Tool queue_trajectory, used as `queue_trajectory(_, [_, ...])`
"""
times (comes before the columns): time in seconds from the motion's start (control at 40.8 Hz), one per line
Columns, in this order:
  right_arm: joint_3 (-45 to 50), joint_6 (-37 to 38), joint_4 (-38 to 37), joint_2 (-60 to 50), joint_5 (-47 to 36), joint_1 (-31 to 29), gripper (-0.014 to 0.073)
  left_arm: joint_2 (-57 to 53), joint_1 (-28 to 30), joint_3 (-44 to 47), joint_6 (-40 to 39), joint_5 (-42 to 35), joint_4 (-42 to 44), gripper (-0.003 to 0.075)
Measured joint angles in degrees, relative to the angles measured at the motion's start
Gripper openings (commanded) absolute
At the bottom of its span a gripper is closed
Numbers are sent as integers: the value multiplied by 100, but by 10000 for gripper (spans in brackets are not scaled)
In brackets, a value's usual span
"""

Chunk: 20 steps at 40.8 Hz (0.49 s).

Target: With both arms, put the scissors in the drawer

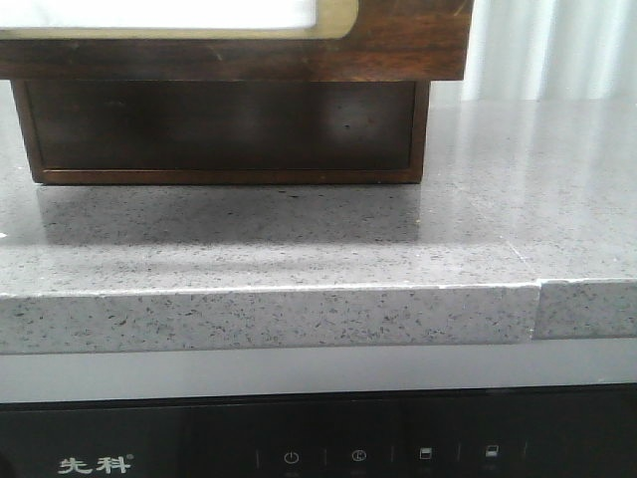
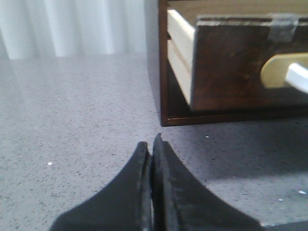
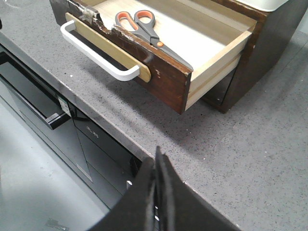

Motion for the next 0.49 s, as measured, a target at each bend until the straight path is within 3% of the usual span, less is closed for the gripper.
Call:
queue_trajectory(0.147, [0, 0, 0, 0, 0, 0, -117, -676, 273, 902, 0, -665, 0, -20])
queue_trajectory(0.49, [0, 0, 0, 0, 20, 0, -117, -676, 340, 927, 0, -946, 0, -20])
